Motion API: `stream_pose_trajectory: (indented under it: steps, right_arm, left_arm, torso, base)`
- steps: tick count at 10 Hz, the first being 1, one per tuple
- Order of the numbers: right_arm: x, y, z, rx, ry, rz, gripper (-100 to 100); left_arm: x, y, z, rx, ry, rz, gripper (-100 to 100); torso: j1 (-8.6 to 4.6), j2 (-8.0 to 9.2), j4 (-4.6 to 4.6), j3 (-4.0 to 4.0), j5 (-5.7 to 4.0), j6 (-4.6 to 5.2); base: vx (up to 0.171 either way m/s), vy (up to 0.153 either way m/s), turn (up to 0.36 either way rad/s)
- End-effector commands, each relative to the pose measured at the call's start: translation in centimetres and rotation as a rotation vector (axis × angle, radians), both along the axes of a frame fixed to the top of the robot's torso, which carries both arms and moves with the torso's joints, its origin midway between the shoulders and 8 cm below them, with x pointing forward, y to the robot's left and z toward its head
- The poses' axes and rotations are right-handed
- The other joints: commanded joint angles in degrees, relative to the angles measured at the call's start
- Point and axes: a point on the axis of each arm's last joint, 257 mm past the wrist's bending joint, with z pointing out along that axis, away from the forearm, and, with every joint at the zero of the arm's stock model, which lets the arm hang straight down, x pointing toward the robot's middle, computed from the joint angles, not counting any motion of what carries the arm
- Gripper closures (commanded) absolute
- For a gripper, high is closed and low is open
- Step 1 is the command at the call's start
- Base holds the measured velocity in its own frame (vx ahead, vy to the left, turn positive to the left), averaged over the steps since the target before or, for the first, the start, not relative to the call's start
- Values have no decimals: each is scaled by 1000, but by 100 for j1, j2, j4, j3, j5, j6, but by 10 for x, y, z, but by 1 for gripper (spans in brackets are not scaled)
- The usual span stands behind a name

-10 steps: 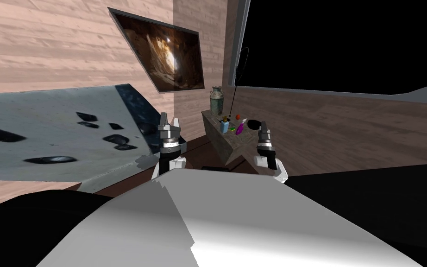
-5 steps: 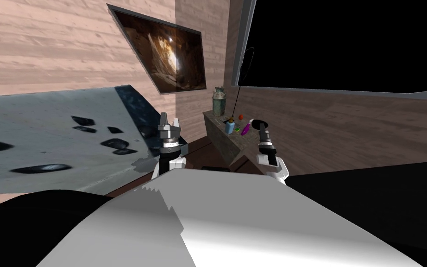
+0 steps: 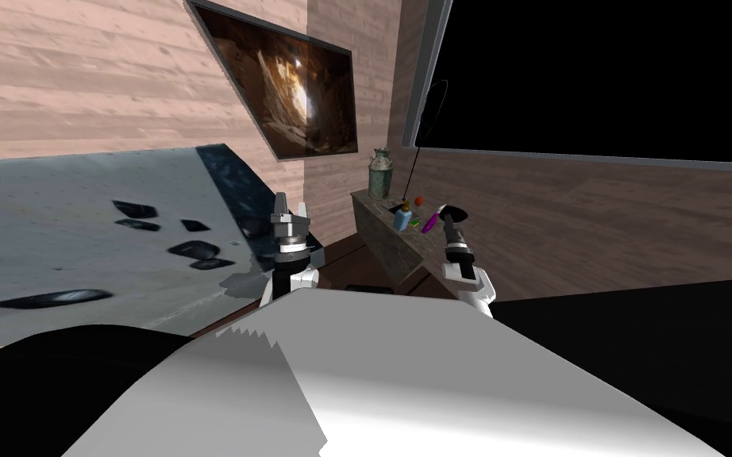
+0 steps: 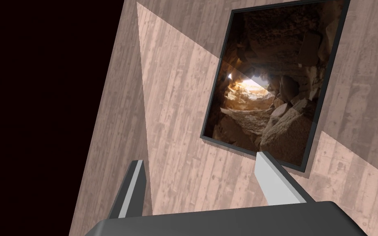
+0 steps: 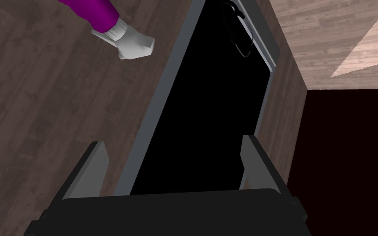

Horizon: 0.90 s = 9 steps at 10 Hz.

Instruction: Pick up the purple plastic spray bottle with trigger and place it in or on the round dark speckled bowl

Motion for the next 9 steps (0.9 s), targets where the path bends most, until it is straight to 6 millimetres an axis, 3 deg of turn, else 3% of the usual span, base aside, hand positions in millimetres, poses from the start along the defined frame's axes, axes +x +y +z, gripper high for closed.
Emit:
stream_pose_trajectory:
  steps: [1, 2, 3, 5, 7, 9]
  right_arm:
    - [7, -18, -11, -43, 44, -46, -100]
    - [7, -19, -16, -40, 55, -49, -100]
    - [11, -34, -18, -81, 83, -86, -100]
    - [10, -37, -28, -75, 103, -91, -100]
    - [15, -73, -41, -147, 183, -171, -100]
    - [14, -76, -51, -140, 202, -176, -100]
  left_arm:
    - [0, 0, 0, 0, 0, 0, 0]
    - [0, 0, 0, 0, 0, 0, 0]
    - [0, 0, 0, 0, 0, 0, 0]
    - [0, 0, 0, 0, 0, 0, 0]
    - [0, 0, 0, 0, 0, 0, 0]
    - [0, 0, 0, 0, 0, 0, 0]
  torso:
    - [0, 0, 0, 0, 0, 0]
    - [22, -4, -1, -2, 3, -1]
    - [5, -4, -1, -2, 2, -1]
    - [-13, -7, -2, -4, -3, 0]
    - [-19, -5, -1, -3, -6, 1]
    - [6, -16, -4, -10, 1, -2]
  base:
    - [49, 206, -41]
    - [43, 146, -40]
    - [60, 125, -35]
    - [34, 70, -12]
    - [82, 125, -49]
    - [39, 134, -7]
